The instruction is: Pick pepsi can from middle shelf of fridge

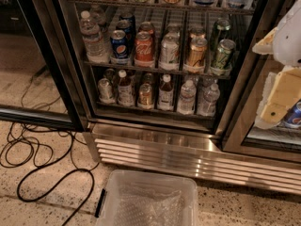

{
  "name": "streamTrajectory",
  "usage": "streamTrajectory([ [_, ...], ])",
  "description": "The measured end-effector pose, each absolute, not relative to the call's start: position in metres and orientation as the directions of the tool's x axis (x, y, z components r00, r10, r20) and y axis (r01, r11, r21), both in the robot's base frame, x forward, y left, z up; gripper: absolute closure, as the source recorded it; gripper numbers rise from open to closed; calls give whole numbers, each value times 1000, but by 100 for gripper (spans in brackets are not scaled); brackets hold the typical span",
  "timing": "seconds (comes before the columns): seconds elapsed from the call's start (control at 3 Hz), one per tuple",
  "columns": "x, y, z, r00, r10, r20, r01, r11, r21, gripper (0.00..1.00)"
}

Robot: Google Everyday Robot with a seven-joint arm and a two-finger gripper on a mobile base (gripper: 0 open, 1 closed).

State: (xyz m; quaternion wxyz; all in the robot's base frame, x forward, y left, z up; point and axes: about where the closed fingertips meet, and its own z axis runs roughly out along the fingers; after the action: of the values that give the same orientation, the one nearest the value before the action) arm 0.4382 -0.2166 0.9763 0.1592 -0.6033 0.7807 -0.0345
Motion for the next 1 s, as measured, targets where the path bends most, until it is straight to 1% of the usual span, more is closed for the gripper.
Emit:
streamTrajectory([
  [0.33, 438, -217, 976, -221, -953, -207, -931, 270, -246, 0],
  [0.67, 437, -198, 947, -247, -938, -243, -928, 301, -221, 0],
  [1.0, 438, -161, 887, -269, -914, -304, -930, 329, -166, 0],
])
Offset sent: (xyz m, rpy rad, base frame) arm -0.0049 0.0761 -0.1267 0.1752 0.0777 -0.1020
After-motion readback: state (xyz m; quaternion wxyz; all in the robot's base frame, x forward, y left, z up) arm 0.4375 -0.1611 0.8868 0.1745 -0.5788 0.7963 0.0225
